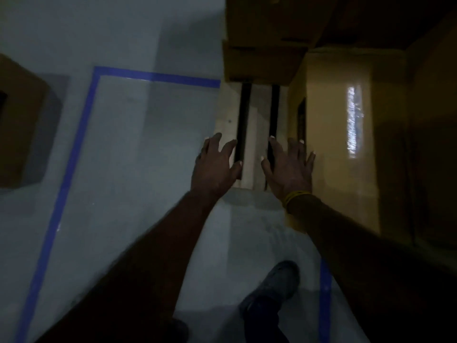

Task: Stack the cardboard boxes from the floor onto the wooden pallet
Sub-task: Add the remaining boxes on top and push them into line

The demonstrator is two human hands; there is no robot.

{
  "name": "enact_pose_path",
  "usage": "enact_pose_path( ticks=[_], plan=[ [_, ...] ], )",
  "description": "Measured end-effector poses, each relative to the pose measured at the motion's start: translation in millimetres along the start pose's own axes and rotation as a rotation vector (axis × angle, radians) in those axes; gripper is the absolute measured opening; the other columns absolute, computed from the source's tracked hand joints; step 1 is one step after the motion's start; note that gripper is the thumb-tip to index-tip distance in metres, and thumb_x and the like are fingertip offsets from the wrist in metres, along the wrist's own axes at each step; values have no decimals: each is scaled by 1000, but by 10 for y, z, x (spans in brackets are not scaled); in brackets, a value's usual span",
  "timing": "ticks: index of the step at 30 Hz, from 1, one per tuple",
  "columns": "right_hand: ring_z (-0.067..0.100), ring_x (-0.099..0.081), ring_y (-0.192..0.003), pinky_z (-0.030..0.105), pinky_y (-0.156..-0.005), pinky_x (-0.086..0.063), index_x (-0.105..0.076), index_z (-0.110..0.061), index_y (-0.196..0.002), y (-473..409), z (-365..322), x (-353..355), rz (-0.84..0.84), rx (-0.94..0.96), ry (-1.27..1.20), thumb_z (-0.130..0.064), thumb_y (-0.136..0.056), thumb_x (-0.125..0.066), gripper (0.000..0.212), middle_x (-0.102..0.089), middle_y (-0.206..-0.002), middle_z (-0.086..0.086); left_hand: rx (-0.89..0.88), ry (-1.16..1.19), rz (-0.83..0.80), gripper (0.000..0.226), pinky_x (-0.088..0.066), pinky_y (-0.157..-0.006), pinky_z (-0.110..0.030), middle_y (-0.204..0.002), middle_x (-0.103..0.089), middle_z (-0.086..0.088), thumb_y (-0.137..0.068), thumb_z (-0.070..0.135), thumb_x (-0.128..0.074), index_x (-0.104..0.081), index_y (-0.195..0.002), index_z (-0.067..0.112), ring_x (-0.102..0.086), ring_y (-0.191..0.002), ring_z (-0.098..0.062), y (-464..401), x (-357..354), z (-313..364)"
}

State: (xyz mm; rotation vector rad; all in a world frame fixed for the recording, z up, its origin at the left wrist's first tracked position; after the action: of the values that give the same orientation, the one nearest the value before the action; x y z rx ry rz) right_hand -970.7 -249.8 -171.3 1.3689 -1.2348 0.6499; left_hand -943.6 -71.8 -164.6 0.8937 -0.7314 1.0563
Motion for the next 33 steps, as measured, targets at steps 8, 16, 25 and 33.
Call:
enact_pose_path(
  ticks=[8,16,25,33],
  plan=[
    [35,-2,-153,61,-119,3,-16,-34,-158,649,-2275,-155,-57,186,75,-55,-103,-31,61,-9,-166,12,186,-52,91,64,-30,-114,-49,-161,-20,-14,-97,44,-55,-32,-154,25,-20,-148,-35,1028,1333,-1771],
    [33,5,-153,63,-119,5,-13,-34,-159,1284,-4239,-348,-99,373,107,-57,-103,-28,62,-7,-167,8,401,-51,162,67,-29,-114,-51,-162,-17,-13,-97,46,-54,-27,-155,27,-15,-150,-37,2083,2501,-3428],
    [33,4,-154,62,-119,5,-11,-34,-159,1416,-5445,-658,-101,476,197,-59,-102,-27,65,-6,-167,10,538,-26,228,68,-27,-115,-48,-163,-16,-13,-98,49,-52,-25,-156,28,-13,-150,-38,2559,3171,-4631],
    [34,5,-154,62,-119,5,-11,-35,-159,1033,-6192,-1228,-158,503,198,-58,-102,-28,65,-5,-167,11,620,2,165,69,-25,-117,-49,-165,-10,-11,-99,49,-50,-21,-157,28,-8,-152,-36,2417,3124,-5565]
  ],
)
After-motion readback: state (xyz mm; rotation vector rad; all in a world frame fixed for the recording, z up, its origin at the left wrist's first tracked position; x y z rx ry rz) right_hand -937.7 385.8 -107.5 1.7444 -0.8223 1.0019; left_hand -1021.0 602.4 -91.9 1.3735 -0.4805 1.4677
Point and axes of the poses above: each hand's wrist, its own y-axis away from the middle knuckle, its own x-axis out of the back of the hand, z = x × y, the point moved 5 cm from there along -y, towards the middle knuckle
